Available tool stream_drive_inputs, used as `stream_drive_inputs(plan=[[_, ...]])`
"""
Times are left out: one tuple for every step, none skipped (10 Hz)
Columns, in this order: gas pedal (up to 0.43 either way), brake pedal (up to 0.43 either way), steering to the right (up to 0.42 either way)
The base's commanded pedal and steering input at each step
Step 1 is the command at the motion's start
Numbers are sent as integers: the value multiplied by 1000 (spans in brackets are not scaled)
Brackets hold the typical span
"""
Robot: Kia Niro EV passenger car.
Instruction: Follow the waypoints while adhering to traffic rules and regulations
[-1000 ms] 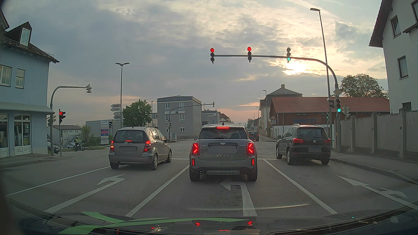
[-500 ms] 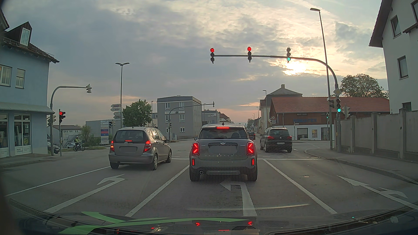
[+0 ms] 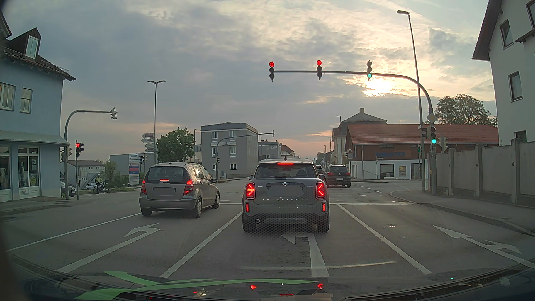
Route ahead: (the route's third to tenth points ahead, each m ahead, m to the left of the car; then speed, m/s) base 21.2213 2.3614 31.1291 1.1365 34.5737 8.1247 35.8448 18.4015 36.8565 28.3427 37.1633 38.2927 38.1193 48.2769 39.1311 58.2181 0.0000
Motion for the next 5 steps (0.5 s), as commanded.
stream_drive_inputs(plan=[[0, 238, -11], [0, 232, -11], [0, 232, -11], [0, 232, -10], [0, 232, -10]])
